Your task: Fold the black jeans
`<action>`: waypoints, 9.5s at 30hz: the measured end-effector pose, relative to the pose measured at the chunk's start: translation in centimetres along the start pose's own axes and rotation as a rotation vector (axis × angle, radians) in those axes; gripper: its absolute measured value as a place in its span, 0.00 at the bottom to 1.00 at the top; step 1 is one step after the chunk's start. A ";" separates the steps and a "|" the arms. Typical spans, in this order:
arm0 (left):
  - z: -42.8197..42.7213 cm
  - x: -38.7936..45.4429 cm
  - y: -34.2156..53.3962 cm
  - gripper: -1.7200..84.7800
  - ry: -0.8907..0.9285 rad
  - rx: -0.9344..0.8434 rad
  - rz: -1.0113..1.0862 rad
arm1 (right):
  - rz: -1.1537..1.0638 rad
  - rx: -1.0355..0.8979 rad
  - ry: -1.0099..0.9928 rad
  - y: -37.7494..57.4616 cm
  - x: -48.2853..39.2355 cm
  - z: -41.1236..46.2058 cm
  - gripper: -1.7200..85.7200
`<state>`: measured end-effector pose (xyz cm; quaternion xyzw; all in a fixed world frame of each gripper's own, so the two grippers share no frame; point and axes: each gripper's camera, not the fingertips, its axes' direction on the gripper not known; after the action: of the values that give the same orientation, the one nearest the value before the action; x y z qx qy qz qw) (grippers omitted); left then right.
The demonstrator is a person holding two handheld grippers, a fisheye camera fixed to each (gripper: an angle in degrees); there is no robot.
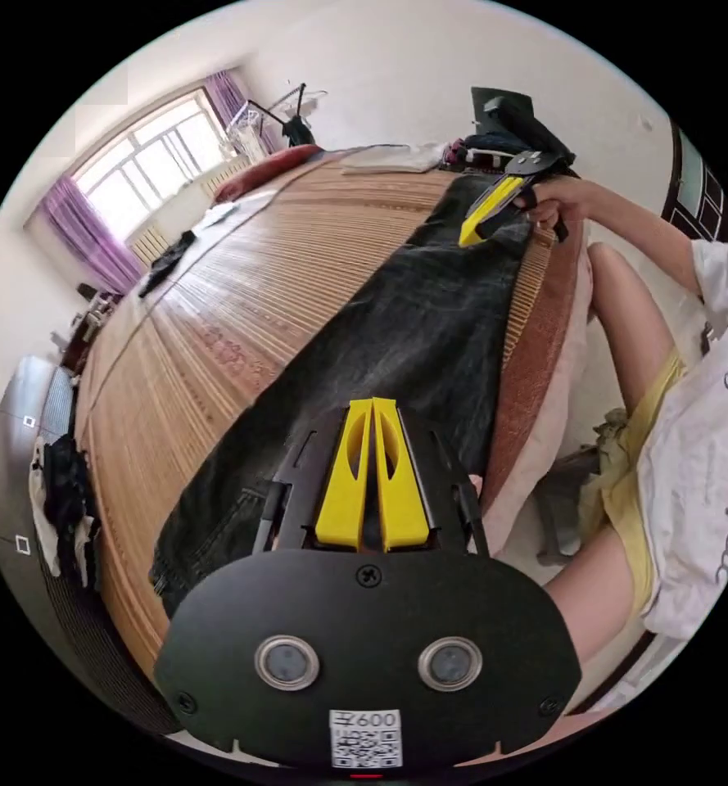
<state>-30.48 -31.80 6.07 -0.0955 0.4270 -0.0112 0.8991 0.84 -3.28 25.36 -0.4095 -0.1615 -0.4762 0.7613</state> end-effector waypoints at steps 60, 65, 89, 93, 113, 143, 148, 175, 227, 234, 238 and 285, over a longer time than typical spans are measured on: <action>33.5 15.2 -5.9 0.02 -0.270 -0.134 0.001 | 0.134 0.358 0.668 8.4 -19.3 -6.1 0.01; 35.0 23.9 -5.7 0.02 -0.195 0.215 -0.179 | 0.188 0.345 0.382 10.6 -24.1 1.2 0.01; 51.8 38.8 7.6 0.12 -0.642 0.377 -0.455 | 0.262 0.393 0.781 14.3 -33.5 4.8 0.01; 51.8 38.9 15.6 0.14 -0.750 0.315 -0.726 | 0.239 0.377 0.846 13.5 -35.5 5.9 0.01; 64.6 38.2 14.1 0.05 -0.938 -0.076 -0.365 | 0.196 0.435 0.922 5.7 -47.8 7.2 0.01; 66.0 36.6 20.7 0.10 -0.853 0.064 -0.395 | -0.208 -0.034 -0.248 -28.5 -61.0 11.9 0.01; 64.7 35.5 22.2 0.08 -0.798 0.127 -0.437 | -0.202 -0.061 -0.174 -31.7 -62.3 10.9 0.01; 58.9 30.5 26.0 0.05 -0.795 0.145 -0.496 | 0.084 -0.239 -0.141 -53.4 -56.1 6.6 0.01; 32.5 0.1 41.3 0.03 -0.143 0.449 -0.821 | -0.234 0.178 -0.110 -21.2 -76.7 15.3 0.01; 35.7 2.0 41.7 0.03 -0.088 0.439 -0.675 | -0.263 0.298 0.024 -16.9 -79.7 16.7 0.01; 35.9 2.7 40.7 0.03 -0.108 0.366 -0.617 | -0.383 0.368 0.232 -14.2 -83.3 18.0 0.01; 57.0 18.5 38.6 0.02 -0.604 0.569 -0.621 | 0.348 -0.131 -0.465 -61.7 -52.3 9.5 0.01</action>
<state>22.78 13.50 20.07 0.0316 0.0801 -0.3649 0.9271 -76.51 22.06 26.92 -0.5774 -0.2279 -0.2411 0.7460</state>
